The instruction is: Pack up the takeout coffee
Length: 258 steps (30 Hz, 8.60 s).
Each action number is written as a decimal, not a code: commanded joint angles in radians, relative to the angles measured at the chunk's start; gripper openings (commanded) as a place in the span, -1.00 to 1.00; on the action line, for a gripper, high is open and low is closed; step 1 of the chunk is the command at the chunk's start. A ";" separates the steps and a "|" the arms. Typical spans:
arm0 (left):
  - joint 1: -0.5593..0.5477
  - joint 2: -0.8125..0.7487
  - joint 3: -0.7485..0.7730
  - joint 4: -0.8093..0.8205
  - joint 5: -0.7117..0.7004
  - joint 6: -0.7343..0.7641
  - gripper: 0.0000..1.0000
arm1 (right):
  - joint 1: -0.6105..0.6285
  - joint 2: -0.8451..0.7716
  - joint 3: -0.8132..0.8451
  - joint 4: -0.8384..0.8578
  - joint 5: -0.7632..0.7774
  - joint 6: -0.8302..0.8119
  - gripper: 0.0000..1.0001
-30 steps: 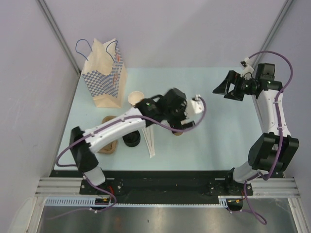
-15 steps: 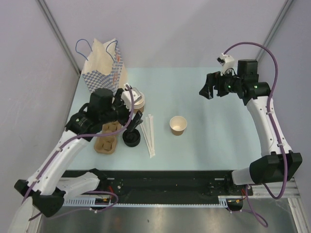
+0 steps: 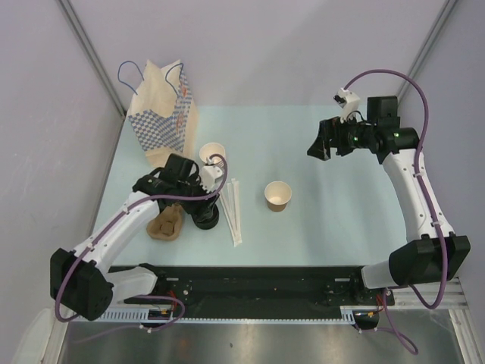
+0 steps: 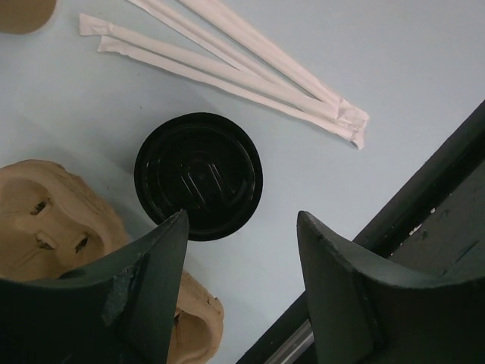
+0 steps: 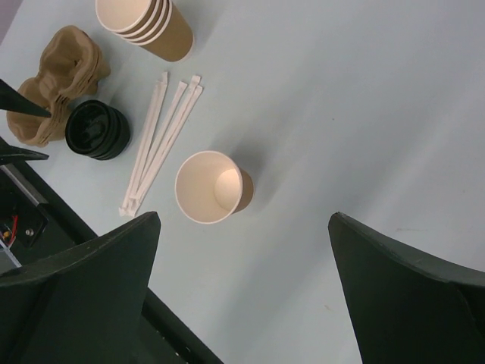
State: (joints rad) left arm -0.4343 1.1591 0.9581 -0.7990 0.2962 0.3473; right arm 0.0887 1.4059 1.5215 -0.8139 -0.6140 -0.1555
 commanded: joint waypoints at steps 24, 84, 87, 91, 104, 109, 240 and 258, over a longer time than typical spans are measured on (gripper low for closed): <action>0.008 0.234 -0.018 0.100 0.023 -0.059 0.01 | 0.000 -0.028 -0.029 -0.008 -0.021 0.002 0.99; 0.025 0.088 0.011 0.055 0.086 -0.120 -1.00 | 0.098 0.022 -0.034 0.064 -0.128 0.074 0.99; 0.023 0.044 0.050 0.044 0.138 -0.103 -1.00 | 0.105 0.028 -0.035 0.084 -0.156 0.115 0.99; 0.009 -0.021 0.117 0.070 0.260 -0.082 -1.00 | 0.111 0.019 -0.035 0.128 -0.237 0.151 0.99; -0.086 0.154 0.544 -0.107 0.713 -0.084 -1.00 | 0.224 -0.286 -0.173 0.284 -0.256 -0.611 0.99; -0.152 0.218 0.625 -0.262 0.761 0.022 -1.00 | 0.420 -0.367 -0.239 0.263 -0.178 -0.990 0.99; -0.270 0.372 0.607 0.161 -0.029 -0.182 -1.00 | 0.071 -0.197 -0.279 0.302 -0.089 0.317 0.87; -0.443 0.659 0.682 0.152 -0.295 -0.327 -1.00 | 0.043 -0.094 -0.520 0.337 -0.141 0.266 0.99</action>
State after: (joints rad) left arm -0.8692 1.8133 1.5959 -0.6506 0.0685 0.0517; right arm 0.1398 1.3071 1.0546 -0.5308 -0.7143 0.1368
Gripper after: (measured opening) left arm 0.018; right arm 0.994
